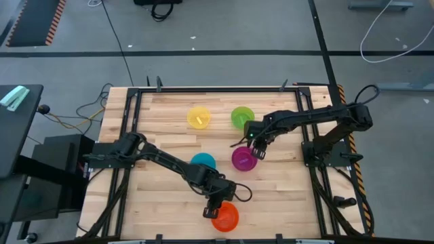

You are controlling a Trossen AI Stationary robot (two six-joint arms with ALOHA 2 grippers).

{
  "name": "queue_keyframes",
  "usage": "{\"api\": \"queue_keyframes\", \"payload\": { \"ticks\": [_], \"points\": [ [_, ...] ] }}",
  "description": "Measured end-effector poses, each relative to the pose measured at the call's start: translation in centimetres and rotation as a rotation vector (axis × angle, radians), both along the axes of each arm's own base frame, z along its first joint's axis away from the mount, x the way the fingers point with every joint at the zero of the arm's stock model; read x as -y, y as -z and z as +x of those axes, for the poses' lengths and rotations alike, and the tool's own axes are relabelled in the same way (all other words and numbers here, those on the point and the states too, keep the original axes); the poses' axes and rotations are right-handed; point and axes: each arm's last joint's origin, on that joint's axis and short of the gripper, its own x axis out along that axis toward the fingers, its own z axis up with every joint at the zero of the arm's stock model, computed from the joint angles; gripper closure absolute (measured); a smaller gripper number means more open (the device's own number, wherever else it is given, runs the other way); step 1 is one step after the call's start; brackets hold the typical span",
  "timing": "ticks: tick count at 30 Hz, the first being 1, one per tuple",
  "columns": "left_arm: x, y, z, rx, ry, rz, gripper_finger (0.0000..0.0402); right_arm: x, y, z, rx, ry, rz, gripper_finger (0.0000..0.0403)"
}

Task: Nest bowls inside each other
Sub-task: Stack the orange bowl on top of the blue bowl

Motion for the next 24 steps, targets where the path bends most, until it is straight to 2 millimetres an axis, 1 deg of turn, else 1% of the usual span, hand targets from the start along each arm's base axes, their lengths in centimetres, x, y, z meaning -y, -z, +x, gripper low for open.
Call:
{"api": "queue_keyframes", "payload": {
  "ticks": [4,8,24],
  "points": [
    [0.1,0.3,-0.1,-0.014,0.005,-0.004,0.0294,1.1,0.0,-0.1,-0.001,0.029,-0.003,0.0273],
    [0.1,0.5,0.0,-0.021,0.006,-0.004,0.0294,1.7,0.0,-0.1,-0.002,0.034,-0.005,0.0273],
    [0.1,2.3,0.5,-0.045,-0.002,0.002,0.0294,1.7,0.0,-0.1,-0.002,0.027,-0.007,0.0273]
  ]
}}
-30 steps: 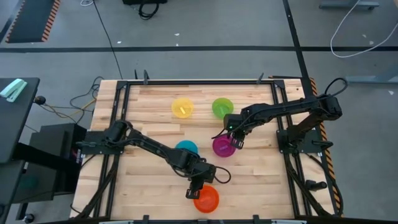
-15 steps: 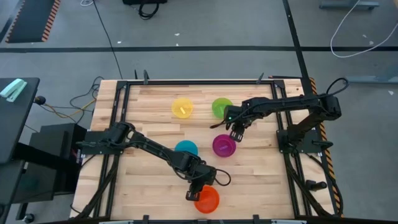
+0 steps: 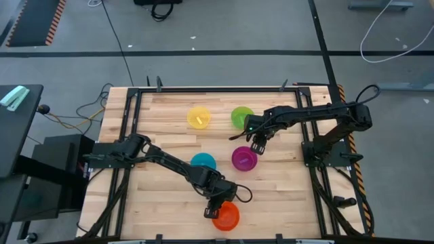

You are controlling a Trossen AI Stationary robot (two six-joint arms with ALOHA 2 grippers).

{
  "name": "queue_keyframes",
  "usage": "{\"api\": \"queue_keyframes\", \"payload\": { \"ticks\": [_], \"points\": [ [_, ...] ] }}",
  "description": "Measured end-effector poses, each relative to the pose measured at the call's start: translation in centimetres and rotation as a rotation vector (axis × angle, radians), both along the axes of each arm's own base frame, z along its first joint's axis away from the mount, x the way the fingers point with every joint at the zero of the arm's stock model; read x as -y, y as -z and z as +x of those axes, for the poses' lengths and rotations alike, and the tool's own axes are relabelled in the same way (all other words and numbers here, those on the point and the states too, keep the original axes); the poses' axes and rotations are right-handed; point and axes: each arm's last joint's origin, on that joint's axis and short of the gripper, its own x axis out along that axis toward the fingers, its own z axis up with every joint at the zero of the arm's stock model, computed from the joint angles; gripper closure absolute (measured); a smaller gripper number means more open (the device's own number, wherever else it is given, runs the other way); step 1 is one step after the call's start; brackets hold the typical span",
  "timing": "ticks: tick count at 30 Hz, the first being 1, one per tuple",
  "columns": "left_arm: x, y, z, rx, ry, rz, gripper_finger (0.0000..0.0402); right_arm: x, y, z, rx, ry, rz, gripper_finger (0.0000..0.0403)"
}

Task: Nest bowls inside each other
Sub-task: Stack the orange bowl on top of the blue bowl

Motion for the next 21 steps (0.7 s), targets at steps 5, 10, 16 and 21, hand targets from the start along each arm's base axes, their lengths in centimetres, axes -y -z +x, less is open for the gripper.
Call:
{"api": "queue_keyframes", "payload": {
  "ticks": [5,10,16,21],
  "points": [
    [-0.1,0.1,0.0,0.009,-0.002,0.024,0.0314,0.0,0.0,0.0,0.0,0.0,0.0,0.0273],
    [-0.6,0.2,0.1,0.005,-0.025,0.069,0.0374,0.0,0.0,0.0,0.0,0.001,0.0,0.0273],
    [-0.9,0.2,-0.2,-0.006,-0.012,0.125,0.0387,0.0,0.0,0.0,0.0,0.001,0.0,0.0273],
    [-1.2,-0.6,-0.8,-0.094,0.007,0.184,0.0393,-0.1,0.0,0.0,0.0,-0.001,0.0,0.0273]
  ]
}}
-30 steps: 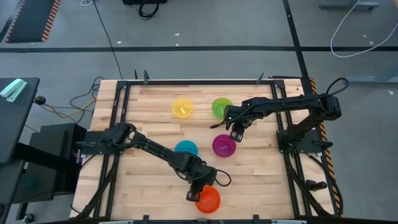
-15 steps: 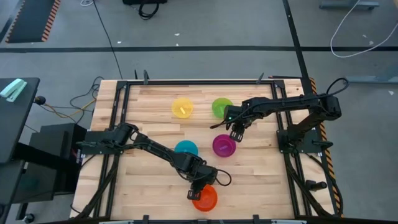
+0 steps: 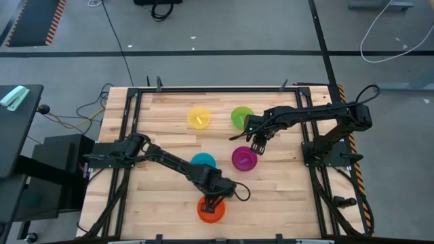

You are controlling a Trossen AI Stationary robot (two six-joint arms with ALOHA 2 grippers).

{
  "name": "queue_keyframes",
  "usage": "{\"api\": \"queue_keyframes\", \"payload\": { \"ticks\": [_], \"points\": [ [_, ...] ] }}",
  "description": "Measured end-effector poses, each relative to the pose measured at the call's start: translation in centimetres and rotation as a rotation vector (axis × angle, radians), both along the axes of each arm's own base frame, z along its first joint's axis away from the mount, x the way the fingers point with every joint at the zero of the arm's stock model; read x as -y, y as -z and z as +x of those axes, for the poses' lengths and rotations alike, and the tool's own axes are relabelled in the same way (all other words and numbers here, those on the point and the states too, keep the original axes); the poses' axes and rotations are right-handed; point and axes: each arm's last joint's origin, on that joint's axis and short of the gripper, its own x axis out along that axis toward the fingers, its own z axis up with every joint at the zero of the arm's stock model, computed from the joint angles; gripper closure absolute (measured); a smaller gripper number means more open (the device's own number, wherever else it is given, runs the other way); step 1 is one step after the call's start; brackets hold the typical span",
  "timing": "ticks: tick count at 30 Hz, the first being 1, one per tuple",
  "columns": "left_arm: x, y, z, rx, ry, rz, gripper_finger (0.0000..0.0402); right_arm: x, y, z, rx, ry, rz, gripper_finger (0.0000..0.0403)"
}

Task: Nest bowls inside each other
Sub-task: Stack the orange bowl on top of the blue bowl

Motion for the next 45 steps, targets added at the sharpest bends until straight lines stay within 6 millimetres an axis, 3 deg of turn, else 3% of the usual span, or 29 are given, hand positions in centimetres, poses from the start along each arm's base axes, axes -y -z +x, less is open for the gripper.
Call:
{"api": "queue_keyframes", "payload": {
  "ticks": [12,20,29,38,45],
  "points": [
    [-1.9,-5.1,0.3,-0.044,0.005,0.2,0.0394,0.0,0.0,0.0,0.0,-0.001,0.0,0.0273],
    [-6.3,-8.3,0.6,-0.1,-0.071,0.235,0.0394,0.0,0.0,0.0,-0.003,-0.026,-0.005,0.0273],
    [-11.4,-11.8,-0.7,-0.079,-0.165,0.226,0.0394,-1.1,-0.9,-0.4,0.027,-0.089,-0.026,0.0273],
    [-14.6,-13.5,-1.4,-0.047,-0.223,0.172,0.0394,-2.8,-4.4,-2.7,0.191,-0.061,-0.081,0.0273],
    [-16.1,-13.5,-1.4,-0.059,-0.245,0.144,0.0394,-4.8,-5.2,-3.4,0.238,-0.083,-0.102,0.0273]
  ]
}}
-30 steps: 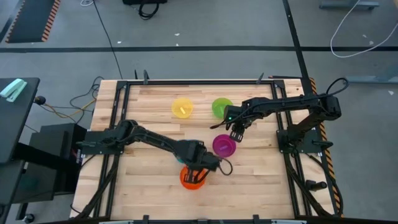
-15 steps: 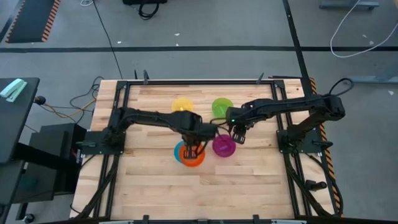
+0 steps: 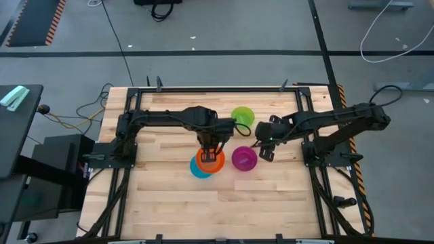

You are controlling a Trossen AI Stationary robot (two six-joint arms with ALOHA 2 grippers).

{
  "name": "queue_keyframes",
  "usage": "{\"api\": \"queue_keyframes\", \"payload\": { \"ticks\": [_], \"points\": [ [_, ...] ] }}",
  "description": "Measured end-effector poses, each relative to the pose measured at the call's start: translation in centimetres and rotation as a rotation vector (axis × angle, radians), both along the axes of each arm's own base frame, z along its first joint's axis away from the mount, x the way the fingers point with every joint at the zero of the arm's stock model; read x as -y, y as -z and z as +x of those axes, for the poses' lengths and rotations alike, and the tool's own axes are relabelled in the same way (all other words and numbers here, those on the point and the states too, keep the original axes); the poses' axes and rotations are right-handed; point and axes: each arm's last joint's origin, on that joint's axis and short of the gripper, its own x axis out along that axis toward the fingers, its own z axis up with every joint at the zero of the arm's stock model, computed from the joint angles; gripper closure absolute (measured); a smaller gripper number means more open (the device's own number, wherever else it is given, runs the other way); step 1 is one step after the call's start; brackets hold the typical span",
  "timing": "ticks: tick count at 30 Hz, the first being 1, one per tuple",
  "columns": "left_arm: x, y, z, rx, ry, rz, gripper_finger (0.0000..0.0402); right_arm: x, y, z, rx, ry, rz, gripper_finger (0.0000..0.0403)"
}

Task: Nest bowls inside each other
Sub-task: Stack the orange bowl on top of the blue bowl

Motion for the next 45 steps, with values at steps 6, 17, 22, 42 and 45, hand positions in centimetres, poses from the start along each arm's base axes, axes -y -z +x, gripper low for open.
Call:
{"api": "queue_keyframes", "payload": {
  "ticks": [6,17,22,42,45],
  "points": [
    [-1.2,0.0,-0.1,-0.003,-0.003,-0.011,0.0394,-1.2,0.0,-0.1,0.008,-0.013,-0.017,0.0273],
    [-4.0,-0.2,-0.4,0.007,-0.039,-0.056,0.0394,-2.0,0.0,-0.2,0.017,-0.024,-0.047,0.0273],
    [-3.4,-0.2,-0.4,0.003,-0.035,-0.057,0.0394,-2.0,0.0,-0.2,0.018,-0.024,-0.052,0.0273],
    [2.7,-4.8,-1.9,0.226,0.151,-0.03,0.0394,-3.0,-0.3,0.1,0.075,-0.074,-0.09,0.0273],
    [2.4,-6.9,-3.4,0.283,0.141,-0.014,0.0394,-3.0,-0.3,0.1,0.078,-0.081,-0.093,0.0273]
  ]
}}
